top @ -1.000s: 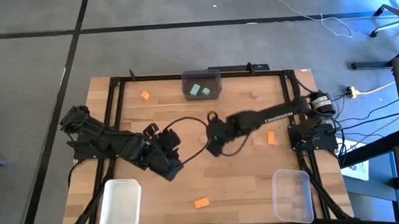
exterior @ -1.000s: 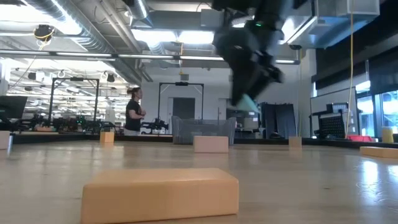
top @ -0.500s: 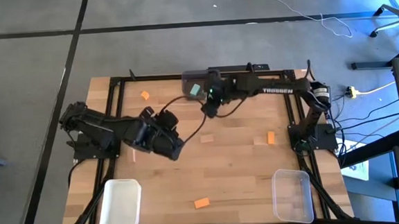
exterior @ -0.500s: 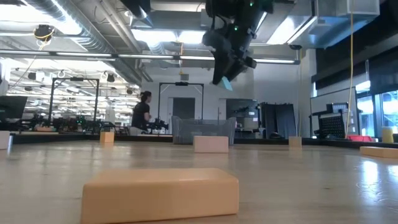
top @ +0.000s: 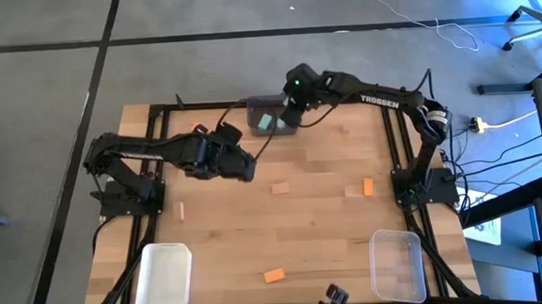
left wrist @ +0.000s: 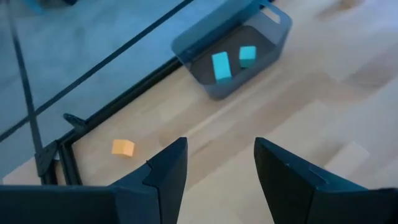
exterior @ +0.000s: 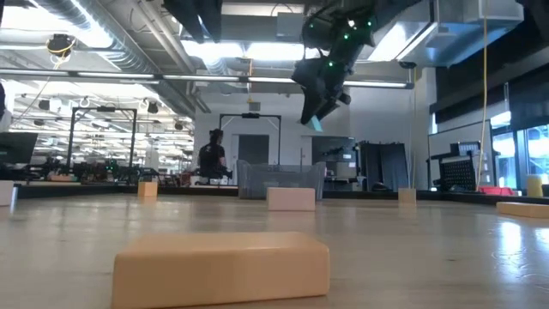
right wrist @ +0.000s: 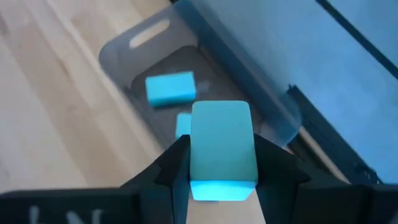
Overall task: Sort & place blocks by color
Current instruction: Put the blue block into the black bin
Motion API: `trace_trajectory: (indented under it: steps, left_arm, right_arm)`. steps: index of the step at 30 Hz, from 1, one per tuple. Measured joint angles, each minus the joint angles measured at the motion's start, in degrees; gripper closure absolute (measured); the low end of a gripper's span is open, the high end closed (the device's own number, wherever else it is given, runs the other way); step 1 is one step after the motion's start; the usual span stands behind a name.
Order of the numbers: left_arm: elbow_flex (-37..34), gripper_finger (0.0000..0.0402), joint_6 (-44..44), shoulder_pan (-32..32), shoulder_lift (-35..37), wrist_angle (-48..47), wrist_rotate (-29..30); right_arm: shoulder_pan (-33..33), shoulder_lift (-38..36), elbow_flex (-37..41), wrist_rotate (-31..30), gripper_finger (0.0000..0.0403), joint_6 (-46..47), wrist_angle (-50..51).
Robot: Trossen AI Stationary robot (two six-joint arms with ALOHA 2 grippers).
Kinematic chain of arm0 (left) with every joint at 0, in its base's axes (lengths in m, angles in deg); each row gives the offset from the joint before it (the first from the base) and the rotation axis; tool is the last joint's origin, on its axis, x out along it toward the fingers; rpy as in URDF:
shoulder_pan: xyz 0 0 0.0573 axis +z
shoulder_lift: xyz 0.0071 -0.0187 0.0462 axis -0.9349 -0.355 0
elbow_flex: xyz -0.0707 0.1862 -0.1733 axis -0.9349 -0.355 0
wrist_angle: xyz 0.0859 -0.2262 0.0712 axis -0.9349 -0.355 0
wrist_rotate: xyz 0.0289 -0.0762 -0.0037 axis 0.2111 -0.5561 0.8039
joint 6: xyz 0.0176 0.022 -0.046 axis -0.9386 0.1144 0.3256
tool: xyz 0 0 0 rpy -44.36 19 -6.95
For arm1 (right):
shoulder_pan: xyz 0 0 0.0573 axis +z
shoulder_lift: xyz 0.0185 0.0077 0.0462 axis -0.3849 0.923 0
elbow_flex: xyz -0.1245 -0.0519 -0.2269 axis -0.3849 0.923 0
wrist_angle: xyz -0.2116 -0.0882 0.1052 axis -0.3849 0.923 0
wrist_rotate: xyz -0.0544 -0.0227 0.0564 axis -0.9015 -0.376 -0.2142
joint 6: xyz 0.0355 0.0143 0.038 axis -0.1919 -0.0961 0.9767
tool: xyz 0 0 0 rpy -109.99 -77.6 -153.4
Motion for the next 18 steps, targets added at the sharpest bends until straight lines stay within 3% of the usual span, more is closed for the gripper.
trace_trajectory:
  steps: [18]
  left_arm:
    - [-0.07,0.0223,0.44,3.45,0.00,0.29,-1.29]
  right_arm:
    - [-3.96,11.61,0.32,4.77,0.0268,-6.51,-11.02]
